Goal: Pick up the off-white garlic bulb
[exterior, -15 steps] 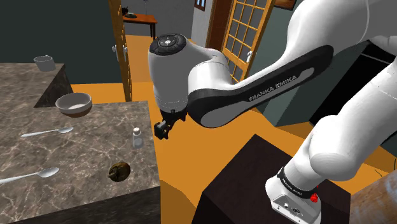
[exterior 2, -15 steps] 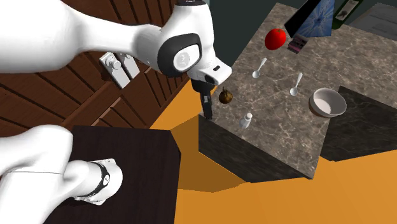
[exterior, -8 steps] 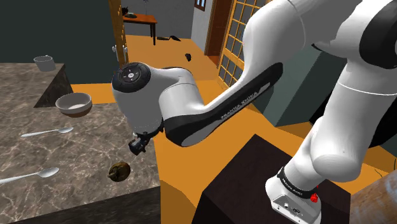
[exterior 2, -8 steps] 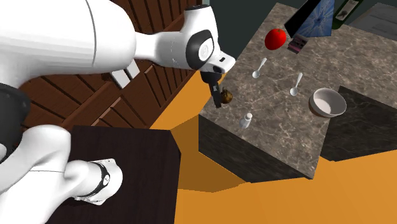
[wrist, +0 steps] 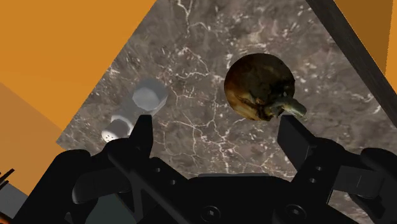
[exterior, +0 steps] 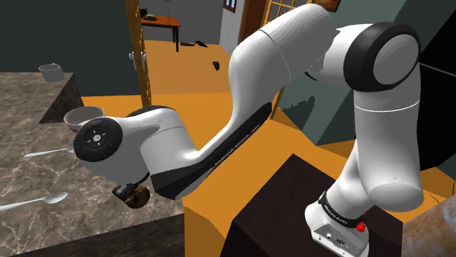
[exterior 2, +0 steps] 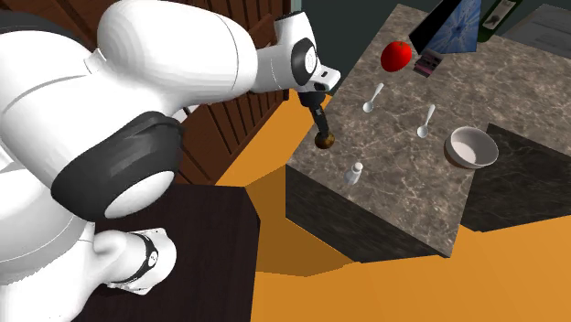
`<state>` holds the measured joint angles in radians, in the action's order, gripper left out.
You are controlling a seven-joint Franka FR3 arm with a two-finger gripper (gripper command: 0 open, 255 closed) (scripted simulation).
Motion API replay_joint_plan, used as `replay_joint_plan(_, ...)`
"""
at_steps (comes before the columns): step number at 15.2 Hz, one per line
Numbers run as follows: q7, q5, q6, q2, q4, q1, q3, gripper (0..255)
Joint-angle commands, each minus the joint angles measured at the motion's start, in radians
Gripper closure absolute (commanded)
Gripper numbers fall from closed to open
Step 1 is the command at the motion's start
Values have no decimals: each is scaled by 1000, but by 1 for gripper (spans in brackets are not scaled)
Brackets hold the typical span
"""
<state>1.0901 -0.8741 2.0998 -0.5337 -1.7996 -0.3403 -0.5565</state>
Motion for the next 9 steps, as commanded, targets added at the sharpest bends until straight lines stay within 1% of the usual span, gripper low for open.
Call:
replay_joint_plan(1, 14, -51, -15, -75, 80, -48, 22, 0)
replay_joint_plan(4, 20, -110, -42, -189, 214, -124, 53, 0)
replay_joint_plan(9, 43, -132, -20, -225, 222, -136, 69, 0)
